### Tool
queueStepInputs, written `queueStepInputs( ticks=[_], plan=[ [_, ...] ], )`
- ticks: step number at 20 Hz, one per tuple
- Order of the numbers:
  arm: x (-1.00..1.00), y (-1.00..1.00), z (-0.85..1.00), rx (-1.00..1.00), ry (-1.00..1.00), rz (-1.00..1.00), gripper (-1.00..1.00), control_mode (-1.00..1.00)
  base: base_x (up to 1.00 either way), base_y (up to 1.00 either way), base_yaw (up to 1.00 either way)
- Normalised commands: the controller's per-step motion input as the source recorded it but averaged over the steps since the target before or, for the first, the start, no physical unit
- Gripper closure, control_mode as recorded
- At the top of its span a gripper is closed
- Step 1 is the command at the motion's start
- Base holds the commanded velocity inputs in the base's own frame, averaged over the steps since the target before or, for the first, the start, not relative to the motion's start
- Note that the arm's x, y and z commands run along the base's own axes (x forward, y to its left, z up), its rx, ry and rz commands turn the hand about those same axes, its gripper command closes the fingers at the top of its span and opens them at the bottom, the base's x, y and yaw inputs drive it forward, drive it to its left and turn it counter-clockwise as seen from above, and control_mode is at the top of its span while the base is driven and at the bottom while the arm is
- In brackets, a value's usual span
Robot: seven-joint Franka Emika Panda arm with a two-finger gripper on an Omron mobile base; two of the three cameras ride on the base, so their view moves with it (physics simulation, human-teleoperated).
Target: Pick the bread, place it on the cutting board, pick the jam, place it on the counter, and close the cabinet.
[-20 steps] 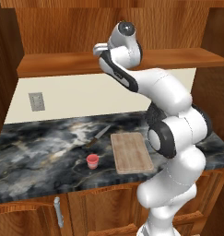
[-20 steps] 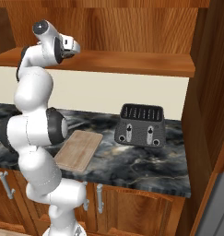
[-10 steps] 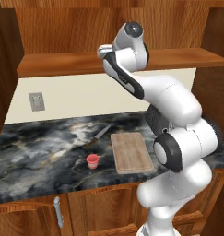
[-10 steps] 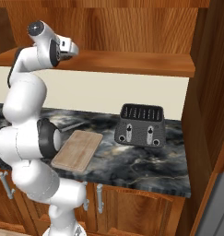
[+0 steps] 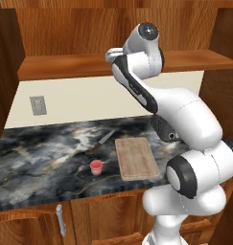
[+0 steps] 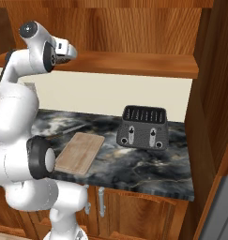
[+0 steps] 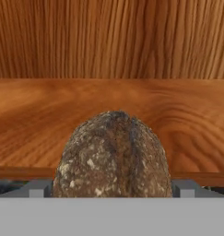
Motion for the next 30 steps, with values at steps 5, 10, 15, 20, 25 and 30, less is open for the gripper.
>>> queueStepInputs(
  ticks=[5,10,15,20,25,30],
  plan=[
    [-0.63,-0.1,0.08,0.0,0.0,0.0,1.0,-1.0,0.0,0.0,0.0],
    [-0.65,-0.07,0.03,0.0,0.0,0.0,1.0,-1.0,0.0,0.0,0.0],
    [-0.55,-0.01,0.15,0.0,0.12,0.0,1.0,-1.0,0.0,0.0,0.0],
    [-0.45,0.0,0.01,0.0,0.14,-0.01,1.0,-1.0,0.0,0.0,0.0],
    [-0.35,0.0,0.0,0.0,0.16,-0.02,1.0,-1.0,0.0,0.0,0.0],
    [-0.11,0.0,0.0,-0.01,0.16,-0.04,1.0,-1.0,0.0,0.0,0.0]
  ],
)
